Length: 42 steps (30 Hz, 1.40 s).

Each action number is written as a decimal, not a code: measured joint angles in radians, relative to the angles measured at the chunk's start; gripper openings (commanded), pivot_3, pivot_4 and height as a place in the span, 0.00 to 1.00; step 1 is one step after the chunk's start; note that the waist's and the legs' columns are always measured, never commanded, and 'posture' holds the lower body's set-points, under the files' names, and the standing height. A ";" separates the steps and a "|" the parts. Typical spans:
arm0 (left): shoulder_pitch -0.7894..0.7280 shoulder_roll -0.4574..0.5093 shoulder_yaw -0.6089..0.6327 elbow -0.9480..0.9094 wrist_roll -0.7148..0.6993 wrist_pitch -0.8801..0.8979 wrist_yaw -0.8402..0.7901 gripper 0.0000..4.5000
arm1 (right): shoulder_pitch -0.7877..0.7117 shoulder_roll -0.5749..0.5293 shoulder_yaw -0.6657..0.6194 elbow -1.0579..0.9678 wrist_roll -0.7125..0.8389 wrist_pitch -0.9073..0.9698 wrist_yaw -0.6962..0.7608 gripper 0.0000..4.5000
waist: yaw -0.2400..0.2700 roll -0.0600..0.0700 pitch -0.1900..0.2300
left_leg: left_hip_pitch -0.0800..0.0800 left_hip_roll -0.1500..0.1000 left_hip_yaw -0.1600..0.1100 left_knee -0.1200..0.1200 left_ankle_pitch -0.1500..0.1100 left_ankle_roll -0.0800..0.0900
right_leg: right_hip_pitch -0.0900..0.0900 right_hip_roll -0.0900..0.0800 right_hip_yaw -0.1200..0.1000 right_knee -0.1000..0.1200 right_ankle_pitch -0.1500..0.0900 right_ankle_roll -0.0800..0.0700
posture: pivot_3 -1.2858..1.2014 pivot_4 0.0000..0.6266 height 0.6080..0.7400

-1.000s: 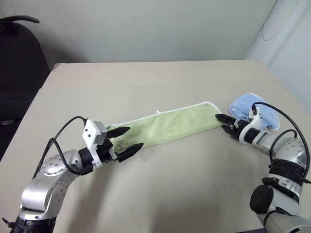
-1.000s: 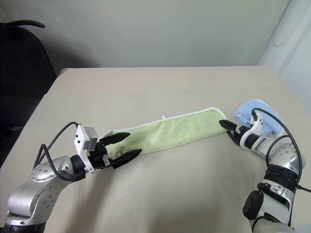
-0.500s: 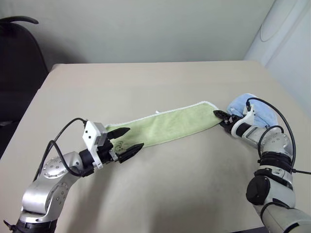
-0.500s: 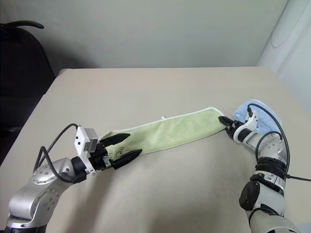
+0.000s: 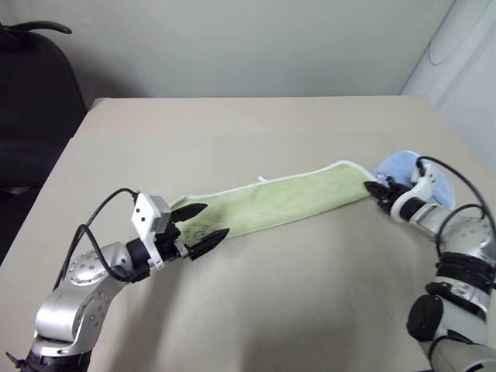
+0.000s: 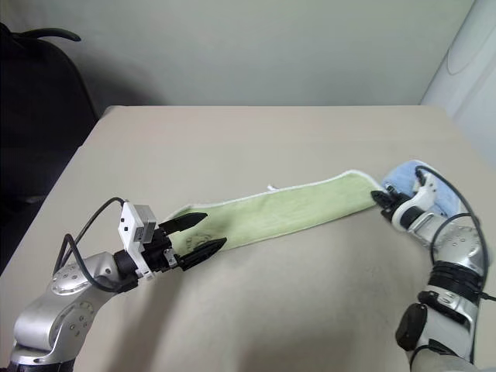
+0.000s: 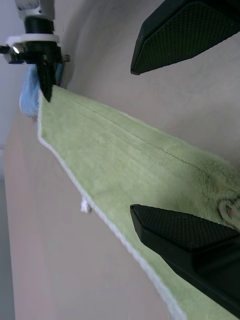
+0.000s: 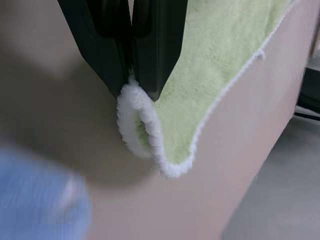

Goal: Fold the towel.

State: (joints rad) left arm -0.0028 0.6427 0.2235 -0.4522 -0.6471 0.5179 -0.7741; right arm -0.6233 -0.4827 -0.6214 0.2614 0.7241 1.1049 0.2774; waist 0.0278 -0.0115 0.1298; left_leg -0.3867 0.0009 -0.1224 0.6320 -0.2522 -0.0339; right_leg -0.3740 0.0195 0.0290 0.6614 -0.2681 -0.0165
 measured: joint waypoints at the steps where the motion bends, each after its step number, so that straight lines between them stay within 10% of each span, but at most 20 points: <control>1: -0.004 0.000 -0.001 0.003 0.001 -0.001 0.000 1.00 | 0.008 -0.034 0.025 -0.043 -0.002 -0.006 0.022 0.01 | -0.001 0.000 0.000 | 0.000 0.000 0.000 -0.001 0.000 -0.001 | 0.000 0.000 0.000 0.000 0.000 0.000 | 0.52 0.24 1.00; 17: -0.025 -0.025 -0.010 0.023 0.013 -0.015 0.006 1.00 | 0.097 -0.295 0.708 -0.510 -0.264 -0.362 0.470 0.01 | -0.009 0.000 0.000 | -0.002 0.000 0.000 0.002 0.004 -0.008 | 0.000 0.001 0.001 -0.002 -0.002 0.004 | 0.52 0.24 1.00; 26: 0.008 -0.036 -0.008 -0.004 0.014 -0.015 0.036 1.00 | 0.100 -0.194 0.953 -0.451 -0.492 -0.516 0.508 0.01 | -0.008 0.000 0.000 | -0.003 0.000 -0.001 0.005 0.004 -0.007 | 0.000 0.001 0.001 0.000 -0.002 0.005 | 0.52 0.24 1.00; 37: 0.034 -0.039 0.006 -0.022 -0.005 -0.013 0.062 1.00 | 0.109 -0.143 0.897 -0.454 -0.464 -0.490 0.540 0.74 | -0.005 0.000 0.000 | -0.004 0.000 -0.001 0.005 0.004 -0.008 | 0.000 0.001 0.000 0.000 -0.002 0.004 | 0.52 0.24 1.00; 42: 0.071 -0.047 0.049 -0.022 -0.044 0.000 0.084 1.00 | 0.156 -0.160 0.713 -0.508 -0.318 -0.436 0.574 0.74 | -0.005 -0.001 0.000 | -0.004 0.000 -0.001 0.005 0.004 -0.008 | 0.000 0.001 0.000 0.000 -0.002 0.004 | 0.52 0.24 1.00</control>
State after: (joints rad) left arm 0.0682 0.5959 0.2726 -0.4739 -0.6913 0.5176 -0.6904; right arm -0.4677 -0.6429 0.0912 -0.2468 0.4064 0.6687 0.8511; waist 0.0224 -0.0120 0.1295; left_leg -0.3904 0.0009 -0.1231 0.6372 -0.2479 -0.0423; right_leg -0.3739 0.0204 0.0295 0.6610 -0.2705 -0.0120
